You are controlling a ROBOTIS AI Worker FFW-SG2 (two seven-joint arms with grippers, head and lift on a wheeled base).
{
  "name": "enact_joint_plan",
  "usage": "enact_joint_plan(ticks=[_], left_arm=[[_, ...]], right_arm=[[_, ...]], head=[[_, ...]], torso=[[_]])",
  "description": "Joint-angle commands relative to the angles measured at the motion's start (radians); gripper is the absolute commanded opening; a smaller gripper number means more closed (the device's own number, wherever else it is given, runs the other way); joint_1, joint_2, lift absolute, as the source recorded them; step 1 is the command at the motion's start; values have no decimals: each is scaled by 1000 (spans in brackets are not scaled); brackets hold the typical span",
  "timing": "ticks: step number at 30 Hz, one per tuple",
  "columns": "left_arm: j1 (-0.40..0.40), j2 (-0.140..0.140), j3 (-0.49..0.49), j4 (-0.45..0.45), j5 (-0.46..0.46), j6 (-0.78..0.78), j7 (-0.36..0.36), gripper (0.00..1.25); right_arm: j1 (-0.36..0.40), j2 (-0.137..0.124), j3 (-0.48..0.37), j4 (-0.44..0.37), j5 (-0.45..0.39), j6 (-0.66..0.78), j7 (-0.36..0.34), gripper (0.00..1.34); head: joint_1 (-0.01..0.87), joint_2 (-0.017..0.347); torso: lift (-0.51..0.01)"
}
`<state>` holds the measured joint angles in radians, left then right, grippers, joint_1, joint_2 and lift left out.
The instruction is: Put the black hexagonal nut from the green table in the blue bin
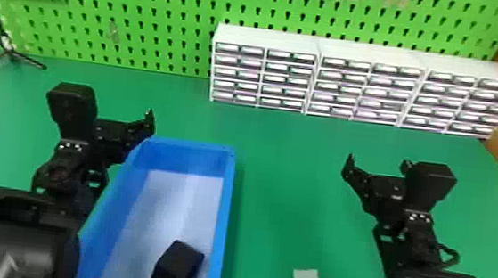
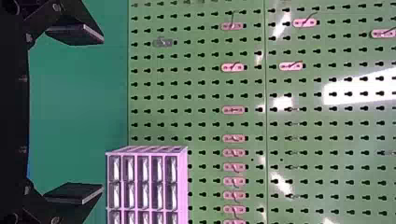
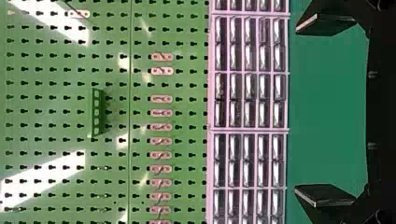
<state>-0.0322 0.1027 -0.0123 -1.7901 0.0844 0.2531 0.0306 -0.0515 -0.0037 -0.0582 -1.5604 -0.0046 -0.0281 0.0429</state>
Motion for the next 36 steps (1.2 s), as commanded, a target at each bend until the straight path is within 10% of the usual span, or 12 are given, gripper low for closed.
enact_joint_plan(ticks=[1, 36], left_arm=[[2, 0, -2, 1, 0, 0, 0, 1088], [-8, -1, -9, -3, 15, 0, 0, 1088]], right_arm=[[-2, -9, 9, -1, 1, 5, 0, 1229], [1, -5, 0, -3, 9, 17, 0, 1229]], head=[[683, 28], [683, 28]], torso=[[-96], [-96]])
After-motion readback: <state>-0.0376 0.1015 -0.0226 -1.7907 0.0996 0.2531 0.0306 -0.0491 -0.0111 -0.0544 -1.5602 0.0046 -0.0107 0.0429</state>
